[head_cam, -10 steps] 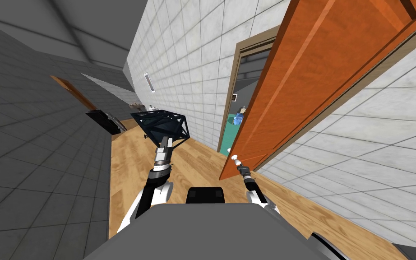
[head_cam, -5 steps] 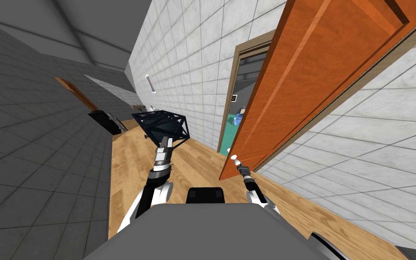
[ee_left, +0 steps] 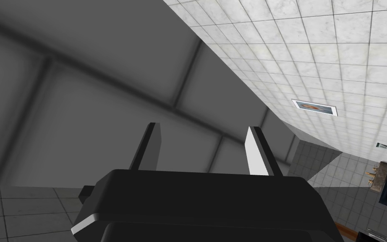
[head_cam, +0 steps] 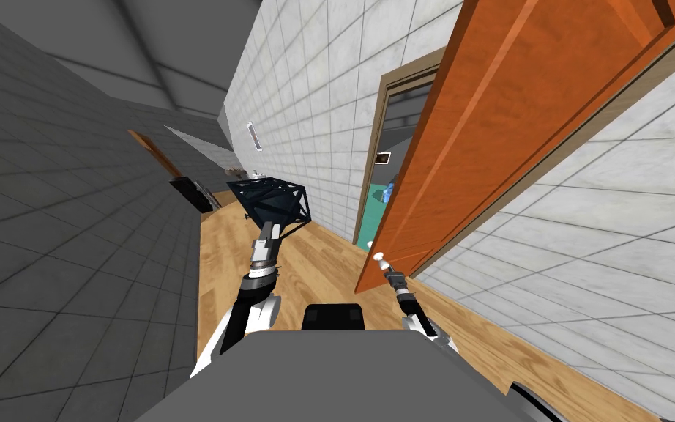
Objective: Pull the door open
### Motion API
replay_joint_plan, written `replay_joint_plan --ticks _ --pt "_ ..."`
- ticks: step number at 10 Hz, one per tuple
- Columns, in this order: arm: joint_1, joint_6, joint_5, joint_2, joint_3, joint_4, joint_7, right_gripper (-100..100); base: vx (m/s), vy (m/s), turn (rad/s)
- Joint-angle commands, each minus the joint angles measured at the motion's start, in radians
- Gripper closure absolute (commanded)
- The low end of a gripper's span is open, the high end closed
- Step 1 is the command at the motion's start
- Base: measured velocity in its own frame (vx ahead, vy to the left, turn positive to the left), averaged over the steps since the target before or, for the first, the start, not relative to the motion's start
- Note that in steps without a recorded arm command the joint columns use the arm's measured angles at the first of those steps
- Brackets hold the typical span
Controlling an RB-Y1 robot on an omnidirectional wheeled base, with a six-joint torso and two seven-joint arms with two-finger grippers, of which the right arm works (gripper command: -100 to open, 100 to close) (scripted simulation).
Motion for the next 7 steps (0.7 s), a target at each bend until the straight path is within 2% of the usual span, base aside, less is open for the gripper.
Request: replay_joint_plan --ticks 1,2,3,5,7 --pt "0.002 -0.028 0.018 0.015 0.03 -0.005 -0.004 -100 -0.187 -0.099 0.096" --pt "0.002 -0.028 0.018 0.015 0.03 -0.005 -0.004 -100 -0.098 -0.065 0.026" --pt "0.007 -0.049 0.028 0.013 0.046 -0.007 -0.012 -100 -0.093 -0.072 0.076" --pt "0.012 -0.067 0.037 0.011 0.06 -0.009 -0.019 -100 -0.094 -0.088 0.094" --pt "0.015 -0.082 0.044 0.01 0.072 -0.011 -0.024 -100 -0.093 -0.037 0.035"
